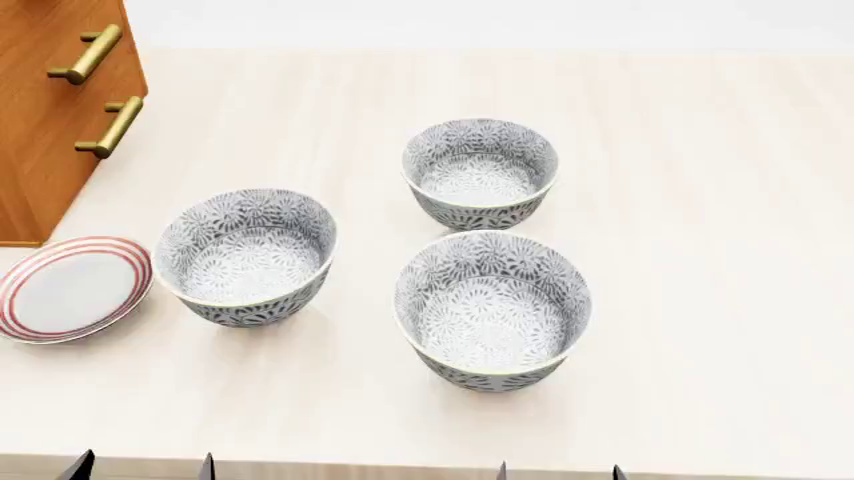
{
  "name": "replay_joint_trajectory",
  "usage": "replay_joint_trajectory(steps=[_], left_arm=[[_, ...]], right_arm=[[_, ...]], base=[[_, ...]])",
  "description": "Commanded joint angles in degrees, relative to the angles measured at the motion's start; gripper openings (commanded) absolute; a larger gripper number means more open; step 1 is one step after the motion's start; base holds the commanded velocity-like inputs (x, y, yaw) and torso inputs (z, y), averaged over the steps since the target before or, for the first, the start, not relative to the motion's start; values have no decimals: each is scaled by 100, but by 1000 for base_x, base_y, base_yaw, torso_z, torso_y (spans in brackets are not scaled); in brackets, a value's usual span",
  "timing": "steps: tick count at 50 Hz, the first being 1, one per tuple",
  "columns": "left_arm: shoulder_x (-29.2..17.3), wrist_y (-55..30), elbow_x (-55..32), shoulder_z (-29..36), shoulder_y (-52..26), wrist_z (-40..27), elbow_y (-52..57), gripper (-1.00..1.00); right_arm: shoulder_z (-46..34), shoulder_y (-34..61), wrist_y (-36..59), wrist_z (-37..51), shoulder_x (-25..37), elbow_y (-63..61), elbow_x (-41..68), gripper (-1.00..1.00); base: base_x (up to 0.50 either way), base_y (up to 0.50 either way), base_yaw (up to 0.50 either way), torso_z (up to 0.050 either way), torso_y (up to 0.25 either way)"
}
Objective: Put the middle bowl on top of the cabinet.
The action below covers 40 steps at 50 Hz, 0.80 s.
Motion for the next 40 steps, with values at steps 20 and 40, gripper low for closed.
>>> replay_joint_trajectory(steps=[20, 40], left_arm=[[-398, 406, -65, 442, -70, -593, -177, 100], [-333, -1459, -653, 272, -493, -1247, 4107, 100]], right_arm=[[312, -637, -6, 768, 448, -1645, 924, 100], [2782, -3458, -1906, 1753, 251, -4340, 1696, 100]], base=[[0, 0, 0, 0, 0], [0, 0, 0, 0, 0]])
